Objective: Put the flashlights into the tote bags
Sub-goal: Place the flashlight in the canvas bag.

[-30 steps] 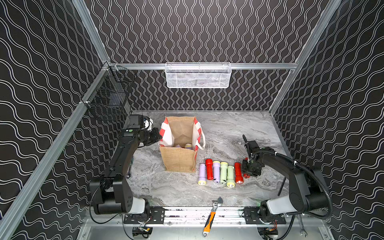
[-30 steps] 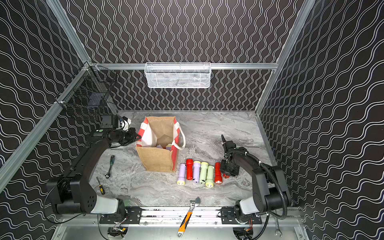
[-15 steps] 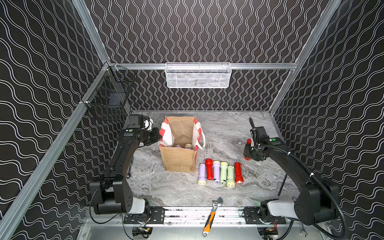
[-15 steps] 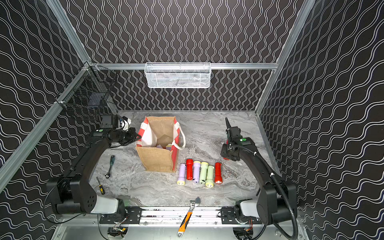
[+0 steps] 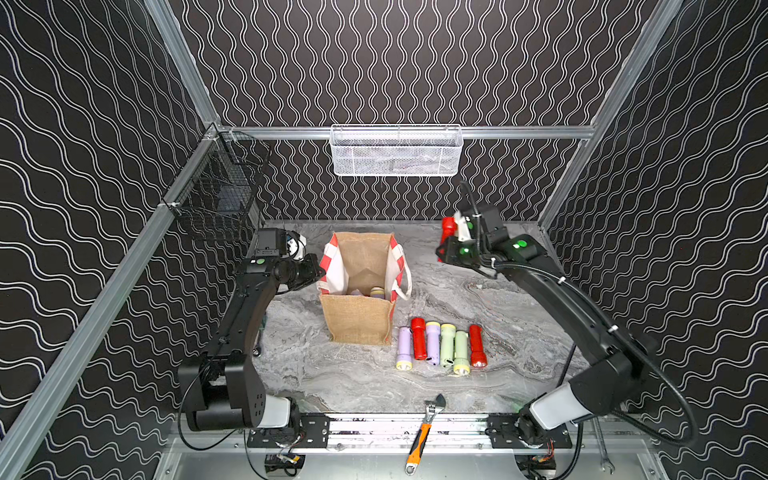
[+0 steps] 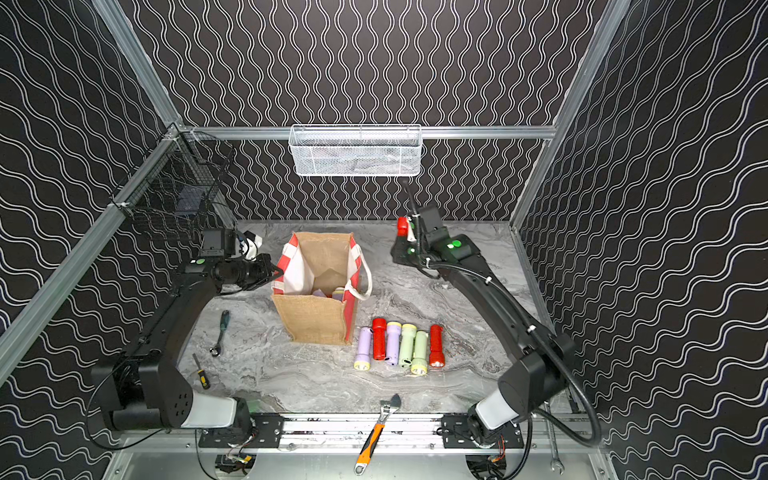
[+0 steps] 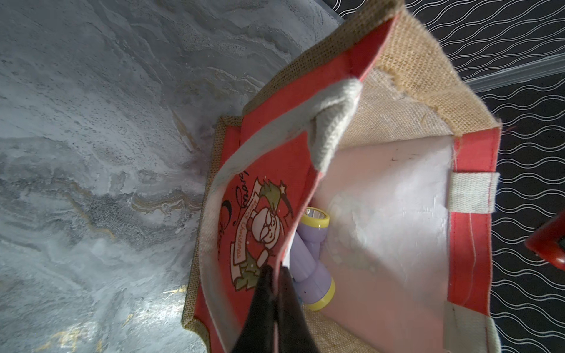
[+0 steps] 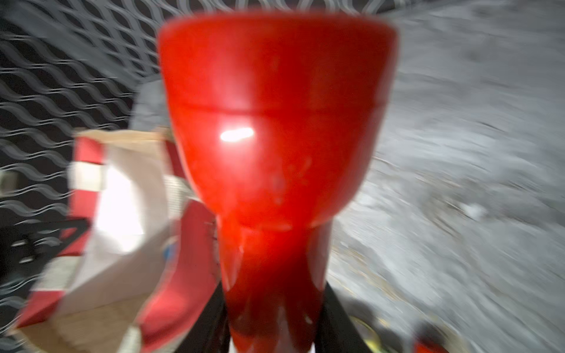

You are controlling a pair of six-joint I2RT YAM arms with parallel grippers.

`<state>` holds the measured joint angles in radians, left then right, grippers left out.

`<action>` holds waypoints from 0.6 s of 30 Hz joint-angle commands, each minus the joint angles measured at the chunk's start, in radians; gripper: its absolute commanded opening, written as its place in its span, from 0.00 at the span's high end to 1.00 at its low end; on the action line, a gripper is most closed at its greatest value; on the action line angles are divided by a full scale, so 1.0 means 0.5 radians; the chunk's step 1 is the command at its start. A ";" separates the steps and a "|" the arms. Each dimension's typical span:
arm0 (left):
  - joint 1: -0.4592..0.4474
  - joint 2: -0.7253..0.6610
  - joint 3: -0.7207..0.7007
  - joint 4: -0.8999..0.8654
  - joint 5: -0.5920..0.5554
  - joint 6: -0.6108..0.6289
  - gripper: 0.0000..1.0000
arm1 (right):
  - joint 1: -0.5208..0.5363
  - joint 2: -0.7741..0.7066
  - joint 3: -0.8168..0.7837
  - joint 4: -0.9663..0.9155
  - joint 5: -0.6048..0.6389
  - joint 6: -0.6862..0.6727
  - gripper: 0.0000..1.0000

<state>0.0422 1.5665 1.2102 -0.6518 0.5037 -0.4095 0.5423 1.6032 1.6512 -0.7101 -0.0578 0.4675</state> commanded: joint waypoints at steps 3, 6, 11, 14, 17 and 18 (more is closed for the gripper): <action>0.005 0.029 0.004 0.133 0.081 -0.034 1.00 | 0.250 0.283 0.395 0.139 -0.147 0.016 0.73; 0.005 0.023 -0.011 0.147 0.094 -0.041 1.00 | 0.410 0.473 0.619 0.116 -0.180 -0.004 0.73; 0.005 -0.012 -0.003 0.138 0.064 -0.040 1.00 | 0.542 0.739 0.828 0.100 -0.269 0.024 0.73; 0.007 -0.019 -0.003 0.143 0.065 -0.039 1.00 | 0.564 0.815 0.783 0.110 -0.331 0.080 0.74; 0.006 -0.010 0.003 0.149 0.082 -0.040 1.00 | 0.589 0.876 0.735 0.029 -0.381 0.054 0.73; 0.005 -0.010 0.003 0.153 0.085 -0.042 1.00 | 0.591 0.886 0.711 0.005 -0.399 0.055 0.72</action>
<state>0.0425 1.5612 1.2049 -0.6258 0.5426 -0.4206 0.8303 2.0335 2.0212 -0.6842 -0.2108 0.4843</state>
